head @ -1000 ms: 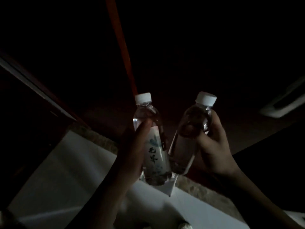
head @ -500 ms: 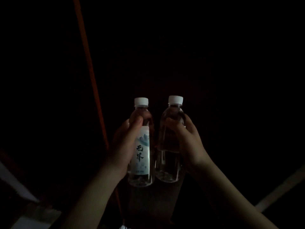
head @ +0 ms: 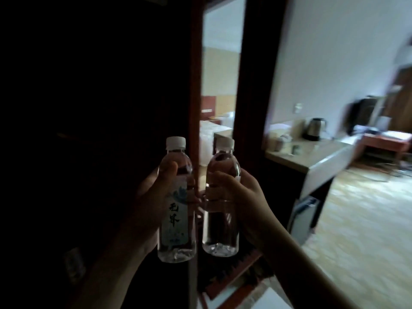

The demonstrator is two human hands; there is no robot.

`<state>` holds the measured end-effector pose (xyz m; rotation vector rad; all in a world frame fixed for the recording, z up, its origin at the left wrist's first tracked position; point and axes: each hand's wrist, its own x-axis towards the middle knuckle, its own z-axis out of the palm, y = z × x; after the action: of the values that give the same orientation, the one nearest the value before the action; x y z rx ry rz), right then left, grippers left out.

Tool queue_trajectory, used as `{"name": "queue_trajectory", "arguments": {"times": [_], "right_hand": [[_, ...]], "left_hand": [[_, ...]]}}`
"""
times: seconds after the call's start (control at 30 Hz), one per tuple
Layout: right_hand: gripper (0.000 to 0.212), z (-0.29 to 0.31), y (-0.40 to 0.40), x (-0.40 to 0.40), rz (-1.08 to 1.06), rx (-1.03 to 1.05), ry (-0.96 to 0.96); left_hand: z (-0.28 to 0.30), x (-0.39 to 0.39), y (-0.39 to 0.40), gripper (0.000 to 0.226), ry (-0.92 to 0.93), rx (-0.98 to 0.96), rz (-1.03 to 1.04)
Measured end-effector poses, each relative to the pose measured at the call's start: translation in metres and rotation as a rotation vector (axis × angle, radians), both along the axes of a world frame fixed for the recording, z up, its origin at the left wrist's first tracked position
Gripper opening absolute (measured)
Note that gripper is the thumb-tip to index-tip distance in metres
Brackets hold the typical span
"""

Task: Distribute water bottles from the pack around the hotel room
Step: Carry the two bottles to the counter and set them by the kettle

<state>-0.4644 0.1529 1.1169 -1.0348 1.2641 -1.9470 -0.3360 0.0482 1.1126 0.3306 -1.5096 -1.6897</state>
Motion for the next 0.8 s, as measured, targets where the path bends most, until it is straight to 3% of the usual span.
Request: {"name": "queue_trajectory", "arguments": {"times": [0.07, 0.27, 0.37, 0.43, 0.53, 0.67, 0.8], "right_hand": [[0.011, 0.003, 0.038, -0.045, -0.105, -0.020, -0.001], [0.031, 0.023, 0.160, -0.160, -0.326, -0.017, 0.069], [0.041, 0.029, 0.209, -0.203, -0.407, -0.020, 0.092], [0.051, 0.033, 0.236, -0.226, -0.444, -0.019, 0.071], [0.045, 0.036, 0.270, -0.258, -0.498, -0.027, 0.028], [0.042, 0.033, 0.310, -0.312, -0.580, -0.009, 0.044], [0.052, 0.026, 0.329, -0.371, -0.668, 0.002, 0.040]], "left_hand": [[0.002, -0.055, 0.027, 0.048, -0.014, -0.041, -0.071], [0.014, -0.203, 0.124, 0.036, -0.035, -0.105, -0.257], [0.014, -0.262, 0.168, 0.054, 0.002, -0.158, -0.338], [0.011, -0.295, 0.193, 0.051, -0.002, -0.153, -0.379], [0.013, -0.336, 0.222, 0.042, -0.007, -0.116, -0.469], [0.017, -0.401, 0.248, 0.061, -0.021, -0.111, -0.572], [0.011, -0.472, 0.258, 0.058, -0.028, -0.123, -0.629]]}}
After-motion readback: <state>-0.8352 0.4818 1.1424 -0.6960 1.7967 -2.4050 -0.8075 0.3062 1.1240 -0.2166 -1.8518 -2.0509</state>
